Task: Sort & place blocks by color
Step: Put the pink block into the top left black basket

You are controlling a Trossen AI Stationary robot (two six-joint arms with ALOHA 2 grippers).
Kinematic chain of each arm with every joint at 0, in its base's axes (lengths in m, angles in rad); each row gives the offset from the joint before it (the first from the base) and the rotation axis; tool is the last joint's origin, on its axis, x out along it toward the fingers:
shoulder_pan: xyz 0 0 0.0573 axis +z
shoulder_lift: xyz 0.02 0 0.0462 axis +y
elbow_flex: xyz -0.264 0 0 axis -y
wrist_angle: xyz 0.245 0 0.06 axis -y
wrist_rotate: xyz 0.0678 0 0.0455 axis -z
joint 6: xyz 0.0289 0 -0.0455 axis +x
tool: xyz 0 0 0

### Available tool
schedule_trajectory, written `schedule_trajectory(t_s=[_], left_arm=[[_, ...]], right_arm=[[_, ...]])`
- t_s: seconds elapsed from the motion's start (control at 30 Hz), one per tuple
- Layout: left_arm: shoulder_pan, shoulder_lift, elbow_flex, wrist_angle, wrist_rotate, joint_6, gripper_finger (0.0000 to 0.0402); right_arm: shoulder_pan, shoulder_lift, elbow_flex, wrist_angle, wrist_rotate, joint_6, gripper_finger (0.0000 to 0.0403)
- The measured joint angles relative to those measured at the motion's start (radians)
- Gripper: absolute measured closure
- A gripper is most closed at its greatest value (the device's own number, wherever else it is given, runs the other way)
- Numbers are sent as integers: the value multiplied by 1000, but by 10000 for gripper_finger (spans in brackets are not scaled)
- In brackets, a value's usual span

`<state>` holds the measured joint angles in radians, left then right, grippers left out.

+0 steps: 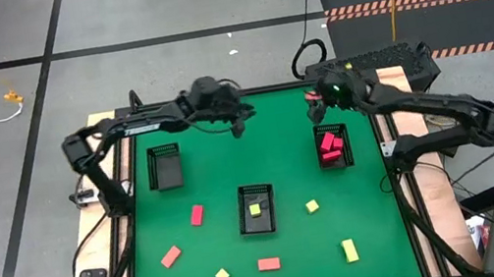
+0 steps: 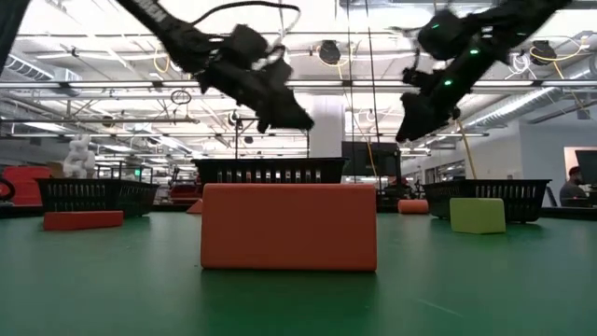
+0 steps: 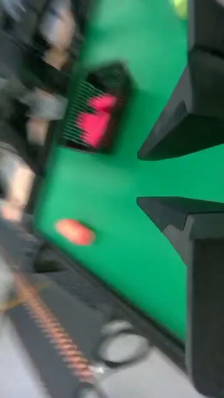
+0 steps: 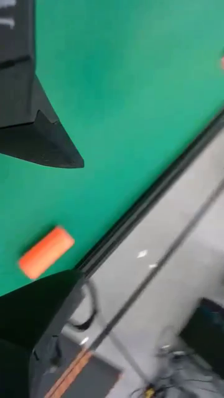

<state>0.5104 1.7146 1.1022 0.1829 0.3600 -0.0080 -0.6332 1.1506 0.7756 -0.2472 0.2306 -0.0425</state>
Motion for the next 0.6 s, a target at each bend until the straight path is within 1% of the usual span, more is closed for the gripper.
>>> schedule_trajectory(t_s=[0.07, 0.1, 0.17, 0.23, 0.3, 0.4, 0.6], left_arm=[[18, -50, -95, 126, 59, -40, 283], [27, -70, -132, 197, 75, -63, 278], [37, -112, -212, 281, 109, -94, 270], [40, -140, -267, 374, 124, -108, 262], [40, -165, -314, 401, 144, -118, 253], [40, -199, -349, 406, 144, -126, 241], [21, -237, -362, 406, 141, -125, 222]], right_arm=[[-21, 83, 98, -138, -1, -24, 129], [-31, 125, 150, -193, -5, -37, 129], [-49, 206, 241, -305, -31, -69, 129], [-64, 280, 316, -406, -47, -118, 129], [-76, 344, 375, -487, -52, -163, 129], [-93, 413, 434, -534, -53, -231, 129], [-105, 522, 460, -627, -44, -336, 129]])
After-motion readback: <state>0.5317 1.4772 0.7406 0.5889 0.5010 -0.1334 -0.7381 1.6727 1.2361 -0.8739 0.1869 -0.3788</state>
